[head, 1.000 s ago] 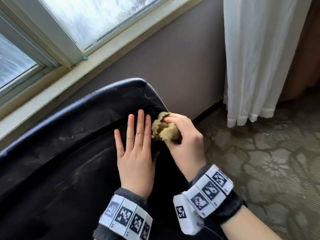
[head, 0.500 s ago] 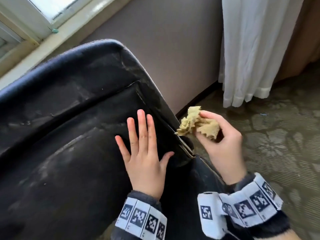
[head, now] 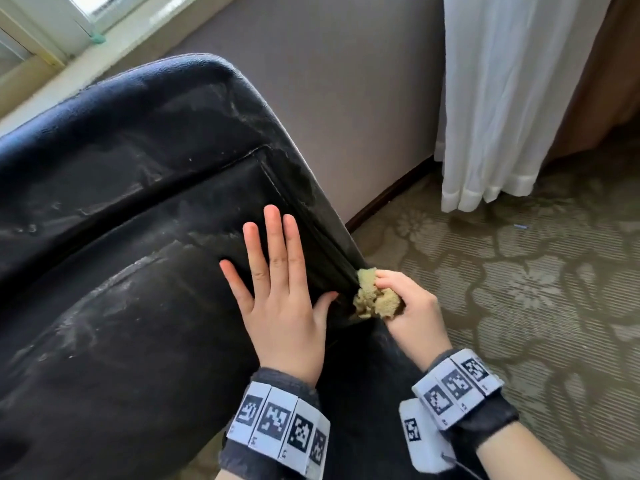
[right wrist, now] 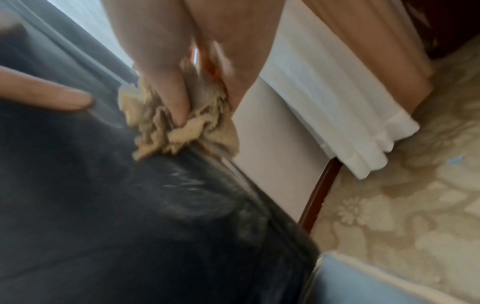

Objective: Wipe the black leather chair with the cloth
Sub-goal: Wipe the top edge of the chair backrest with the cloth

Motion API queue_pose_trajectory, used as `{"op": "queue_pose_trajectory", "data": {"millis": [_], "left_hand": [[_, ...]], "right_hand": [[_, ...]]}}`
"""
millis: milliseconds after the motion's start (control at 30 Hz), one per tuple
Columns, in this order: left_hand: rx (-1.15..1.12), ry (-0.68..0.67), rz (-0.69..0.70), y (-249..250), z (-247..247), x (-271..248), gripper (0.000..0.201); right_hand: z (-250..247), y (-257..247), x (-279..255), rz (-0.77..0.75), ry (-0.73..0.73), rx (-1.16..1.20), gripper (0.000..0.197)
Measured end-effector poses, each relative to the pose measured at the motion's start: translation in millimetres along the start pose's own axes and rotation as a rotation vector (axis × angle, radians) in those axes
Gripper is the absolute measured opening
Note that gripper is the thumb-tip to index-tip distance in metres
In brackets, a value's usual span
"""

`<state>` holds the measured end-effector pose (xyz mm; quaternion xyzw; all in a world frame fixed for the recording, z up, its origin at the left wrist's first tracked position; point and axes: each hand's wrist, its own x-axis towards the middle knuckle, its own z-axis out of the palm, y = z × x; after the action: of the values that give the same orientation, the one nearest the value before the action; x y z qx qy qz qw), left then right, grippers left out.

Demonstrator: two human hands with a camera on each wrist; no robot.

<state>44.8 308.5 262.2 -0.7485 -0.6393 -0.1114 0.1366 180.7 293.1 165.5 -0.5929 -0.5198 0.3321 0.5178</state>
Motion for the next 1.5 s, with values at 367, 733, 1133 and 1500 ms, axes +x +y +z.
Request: {"op": "queue_pose_trajectory", "data": {"millis": [367, 733, 1133, 1500], "left_hand": [[0.005, 0.003, -0.004, -3, 1, -1, 0.118], [0.027, 0.022, 0.014, -6, 3, 1, 0.117], [-0.09, 0.123, -0.045, 17, 52, -35, 0.123], [-0.111, 0.144, -0.013, 15, 70, -42, 0.133]], "right_hand": [[14, -30, 15, -0.187, 0.038, 0.043, 0.039], [-19, 36, 8, 0.137, -0.082, -0.246, 0.043], [1, 7, 19, -0.226, -0.084, 0.091, 0.038], [3, 139, -43, 0.099, -0.146, -0.265, 0.056]]}}
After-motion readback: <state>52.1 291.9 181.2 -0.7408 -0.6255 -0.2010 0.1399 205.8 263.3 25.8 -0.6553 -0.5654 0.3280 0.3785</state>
